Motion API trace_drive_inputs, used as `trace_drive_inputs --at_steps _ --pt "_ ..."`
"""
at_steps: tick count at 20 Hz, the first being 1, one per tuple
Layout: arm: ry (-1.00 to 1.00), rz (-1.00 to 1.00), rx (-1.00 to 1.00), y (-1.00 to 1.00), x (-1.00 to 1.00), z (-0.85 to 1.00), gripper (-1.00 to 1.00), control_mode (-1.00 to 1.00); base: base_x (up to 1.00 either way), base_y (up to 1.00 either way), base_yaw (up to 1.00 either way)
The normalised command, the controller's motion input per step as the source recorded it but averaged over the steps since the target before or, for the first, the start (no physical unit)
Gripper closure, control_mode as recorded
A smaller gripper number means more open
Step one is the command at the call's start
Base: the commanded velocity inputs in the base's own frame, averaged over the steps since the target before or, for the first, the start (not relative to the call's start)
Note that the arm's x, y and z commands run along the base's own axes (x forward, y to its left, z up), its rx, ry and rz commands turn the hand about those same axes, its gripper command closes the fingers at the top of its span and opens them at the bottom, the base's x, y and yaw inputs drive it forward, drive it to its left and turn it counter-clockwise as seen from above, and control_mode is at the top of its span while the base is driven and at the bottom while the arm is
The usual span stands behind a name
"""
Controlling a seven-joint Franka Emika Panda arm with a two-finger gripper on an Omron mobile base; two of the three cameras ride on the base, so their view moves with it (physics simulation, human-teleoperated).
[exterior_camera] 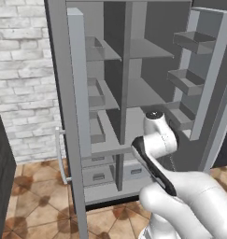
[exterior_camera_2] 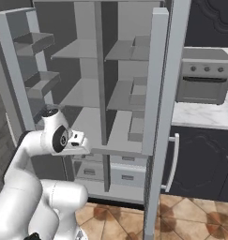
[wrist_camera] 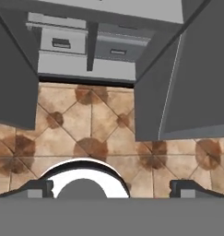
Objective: Place one of the steaks on the plate and the other in the bowl. Then place the bowl in the fridge.
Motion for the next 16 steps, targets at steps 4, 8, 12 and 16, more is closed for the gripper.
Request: trace_drive_inputs --at_steps 4,8,12,16 --pt "0.09 -0.16 0.11 0.0 0.0 0.27 -1.0 -1.0 0.0 0.0 0.0" --pt "0.14 -0.3 0.09 0.0 0.0 0.56 -1.0 -1.0 0.0 0.0 0.0" --pt "0.02 -0.11 0.01 0.0 -0.2 0.39 -1.0 -1.0 0.0 0.0 0.0" --pt "0.0 -0.02 0.03 0.0 -0.61 0.25 -1.0 -1.0 0.0 0.0 0.0"
